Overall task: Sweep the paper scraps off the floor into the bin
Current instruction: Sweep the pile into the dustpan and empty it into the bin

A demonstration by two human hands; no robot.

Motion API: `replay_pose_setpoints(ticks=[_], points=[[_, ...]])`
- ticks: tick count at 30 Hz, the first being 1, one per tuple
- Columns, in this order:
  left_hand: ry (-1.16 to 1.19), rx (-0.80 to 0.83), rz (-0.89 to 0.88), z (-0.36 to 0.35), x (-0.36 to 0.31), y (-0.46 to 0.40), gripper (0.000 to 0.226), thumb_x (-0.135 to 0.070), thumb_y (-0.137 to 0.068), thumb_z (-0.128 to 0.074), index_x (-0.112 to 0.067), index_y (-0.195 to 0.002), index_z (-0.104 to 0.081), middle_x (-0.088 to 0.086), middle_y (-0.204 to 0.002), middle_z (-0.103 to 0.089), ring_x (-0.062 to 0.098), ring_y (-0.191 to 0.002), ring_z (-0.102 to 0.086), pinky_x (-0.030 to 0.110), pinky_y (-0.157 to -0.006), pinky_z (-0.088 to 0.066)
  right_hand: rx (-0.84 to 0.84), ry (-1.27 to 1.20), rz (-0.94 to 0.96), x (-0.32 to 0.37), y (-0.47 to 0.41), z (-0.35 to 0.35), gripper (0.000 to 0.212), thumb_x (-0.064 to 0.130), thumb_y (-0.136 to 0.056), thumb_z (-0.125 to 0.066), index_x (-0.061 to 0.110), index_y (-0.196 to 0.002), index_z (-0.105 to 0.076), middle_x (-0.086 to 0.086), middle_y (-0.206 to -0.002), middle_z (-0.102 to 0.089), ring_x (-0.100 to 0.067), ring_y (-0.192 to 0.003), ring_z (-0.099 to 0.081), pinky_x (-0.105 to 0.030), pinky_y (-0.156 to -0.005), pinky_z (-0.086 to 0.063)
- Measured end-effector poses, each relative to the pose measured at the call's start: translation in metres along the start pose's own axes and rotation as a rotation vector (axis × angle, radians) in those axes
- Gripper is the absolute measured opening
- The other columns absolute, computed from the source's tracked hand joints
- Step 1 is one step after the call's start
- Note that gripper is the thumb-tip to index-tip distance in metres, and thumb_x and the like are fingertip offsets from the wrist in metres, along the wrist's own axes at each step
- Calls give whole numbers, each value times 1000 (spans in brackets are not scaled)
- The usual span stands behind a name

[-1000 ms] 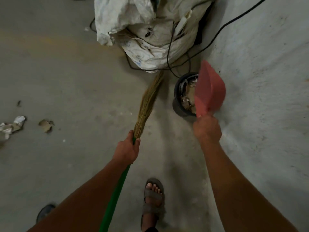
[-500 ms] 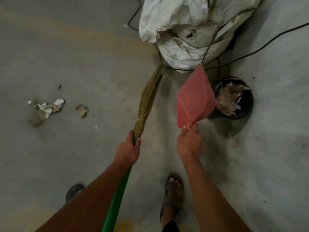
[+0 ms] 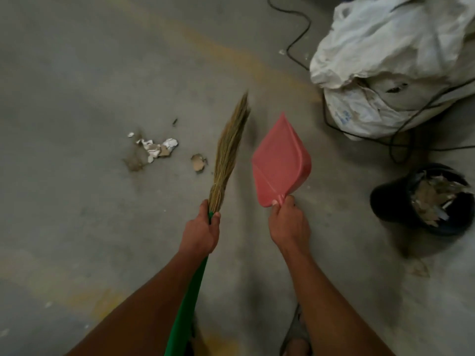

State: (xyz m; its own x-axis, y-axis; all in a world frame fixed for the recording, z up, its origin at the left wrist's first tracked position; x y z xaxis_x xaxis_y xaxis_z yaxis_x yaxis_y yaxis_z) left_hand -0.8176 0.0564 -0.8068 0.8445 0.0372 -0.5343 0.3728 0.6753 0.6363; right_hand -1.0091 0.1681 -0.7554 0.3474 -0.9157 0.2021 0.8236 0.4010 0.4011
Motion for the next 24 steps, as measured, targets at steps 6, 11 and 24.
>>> replay_pose_setpoints(ticks=[6, 11, 24], points=[[63, -54, 60, 70, 54, -27, 58, -53, -109, -38, -34, -161, -22, 12, -91, -71, 31, -72, -71, 50, -70, -65, 245, -35, 25, 70, 1, -53, 35, 37, -108, -48, 9, -127, -57, -25, -122, -69, -46, -112, -65, -45, -87, -51], [73, -103, 85, 126, 91, -46, 56, -50, -110, -38, -31, -161, -24, 9, -89, -70, 28, -70, -70, 49, -69, -65, 419, 27, 15, 100, -13, -84, 43, 40, -104, -58, 2, -124, -58, -29, -126, -67, -46, -118, -64, -43, -94, -52], [136, -223, 292, 157, 119, -89, 66, -64, -104, -36, -42, -163, -15, 16, -110, -70, 34, -81, -73, 51, -77, -66, 628, 8, -25, 96, -90, -99, 40, 37, -104, -61, 10, -76, -68, -12, -76, -77, -35, -62, -75, -26, -45, -43]])
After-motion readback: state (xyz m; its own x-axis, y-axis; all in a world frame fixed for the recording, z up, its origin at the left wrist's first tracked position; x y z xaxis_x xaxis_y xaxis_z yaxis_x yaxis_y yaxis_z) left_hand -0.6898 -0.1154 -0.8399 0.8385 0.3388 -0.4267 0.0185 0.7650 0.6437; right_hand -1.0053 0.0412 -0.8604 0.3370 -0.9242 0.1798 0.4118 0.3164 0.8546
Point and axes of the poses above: each hand's wrist, its own y-axis away from the middle knuckle, its own z-axis out of the back of the hand, x = y × z, the point moved 2 cm from there along -y, towards the middle knuckle
